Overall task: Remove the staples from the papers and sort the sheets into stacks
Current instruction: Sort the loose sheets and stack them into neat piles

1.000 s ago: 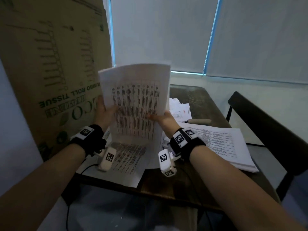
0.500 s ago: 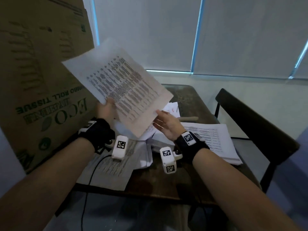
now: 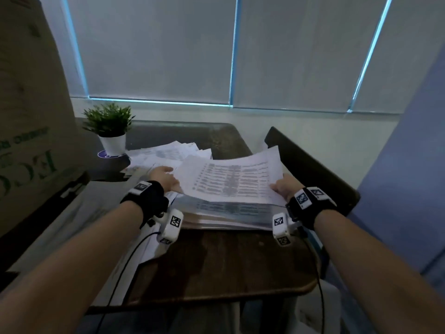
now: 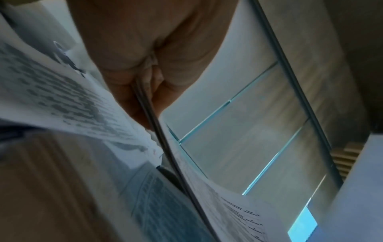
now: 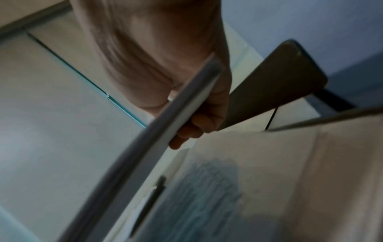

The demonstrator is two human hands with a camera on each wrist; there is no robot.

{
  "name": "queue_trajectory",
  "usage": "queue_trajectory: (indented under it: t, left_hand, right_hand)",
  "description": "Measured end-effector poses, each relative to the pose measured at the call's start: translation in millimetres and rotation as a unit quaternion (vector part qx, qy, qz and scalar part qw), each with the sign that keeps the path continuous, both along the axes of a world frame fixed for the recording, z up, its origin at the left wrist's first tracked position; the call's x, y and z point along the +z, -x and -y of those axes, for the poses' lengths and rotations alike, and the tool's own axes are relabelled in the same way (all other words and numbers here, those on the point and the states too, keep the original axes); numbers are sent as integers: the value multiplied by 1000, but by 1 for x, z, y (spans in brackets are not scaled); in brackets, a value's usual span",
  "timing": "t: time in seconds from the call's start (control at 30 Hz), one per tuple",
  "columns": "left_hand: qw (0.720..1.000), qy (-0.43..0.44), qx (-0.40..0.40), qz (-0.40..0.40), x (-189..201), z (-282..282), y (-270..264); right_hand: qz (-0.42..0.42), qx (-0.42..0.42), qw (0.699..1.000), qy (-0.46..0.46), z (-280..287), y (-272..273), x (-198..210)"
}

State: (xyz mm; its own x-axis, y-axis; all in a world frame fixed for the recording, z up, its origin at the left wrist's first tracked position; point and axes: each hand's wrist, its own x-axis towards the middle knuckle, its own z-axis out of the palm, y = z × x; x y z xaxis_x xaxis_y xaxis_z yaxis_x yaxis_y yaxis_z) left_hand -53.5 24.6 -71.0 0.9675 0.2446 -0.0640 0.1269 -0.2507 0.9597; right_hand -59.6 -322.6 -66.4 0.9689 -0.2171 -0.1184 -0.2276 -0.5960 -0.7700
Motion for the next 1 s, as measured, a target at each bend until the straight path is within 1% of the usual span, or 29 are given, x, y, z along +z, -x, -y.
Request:
queue_trajectory:
  t: [0.1, 0.17, 0.2, 0.27, 0.3, 0.33, 0.37, 0.4, 0.43, 0.47, 0.5, 0.57, 0.6, 0.63, 0.67, 0.7, 0.73, 0.8, 0.9, 0.93, 0.97, 1.0]
  left_hand:
    - [995, -92, -3, -39, -21, 8, -12]
    - [984, -168, -22, -47, -24, 11, -10]
    - [979, -196, -20, -46, -21, 9, -7]
    - [966, -252, -2, -53, -8, -2, -1]
    - [961, -272, 2, -59, -9, -20, -5]
    - [962, -266, 22, -60, -18, -43, -20]
    - [957, -283, 35, -58, -31, -66, -36]
    - [948, -306, 49, -69, -50, -90, -56]
    - [947, -305, 55, -87, -65, -111, -67]
    - [949, -294, 57, -100, -67, -121, -63]
    - [948, -285, 59, -132, -62, -124, -50]
    - [943, -275, 59, -180, -37, -104, -5]
    - [943, -270, 61, -184, -39, -105, -4]
    - [941, -272, 58, -194, -40, -105, -2]
    - [939, -272, 57, -204, -42, -107, -3]
    - [931, -286, 63, -216, -43, -108, -2]
    - [930, -285, 73, -221, -42, -108, -1]
    - [920, -292, 99, -243, -42, -111, 4]
    - [928, -276, 129, -216, -47, -113, 4]
    - [928, -276, 115, -221, -47, -113, 7]
    - [933, -267, 99, -220, -57, -123, -2]
    - [943, -249, 91, -202, -80, -140, -25]
  right_hand:
    - [-31, -16, 998, 44, 7, 0, -14]
    - [-60, -27, 994, 89, 2, 4, -18]
    - [-62, -49, 990, 115, -3, 7, -18]
    - [-28, -104, 975, 192, -14, 9, -12]
    - [-3, -113, 969, 219, -22, 8, -8]
    - [22, -103, 969, 225, -32, 6, -4]
    - [47, -76, 973, 215, -43, 3, 0]
    - [66, -37, 980, 185, -54, -1, 2]
    - [86, 9, 986, 143, -66, -1, 4]
    - [92, 60, 988, 107, -80, 0, 6]
    - [90, 115, 986, 78, -95, 3, 7]
    - [28, 197, 979, 41, -127, 9, 6]
    - [-15, 222, 974, 38, -141, 10, 4]
    - [-47, 243, 967, 55, -154, 10, 1]
    - [-65, 259, 959, 97, -165, 8, -2]
    - [-65, 274, 948, 150, -173, 8, -4]
    - [-62, 287, 934, 202, -179, 8, -4]
    - [-66, 299, 916, 258, -187, 10, -3]
    - [-74, 309, 903, 288, -194, 9, -5]
    - [-77, 317, 901, 287, -196, 8, -7]
    - [-79, 324, 898, 287, -200, 9, -9]
    - [-76, 334, 895, 285, -205, 9, -10]
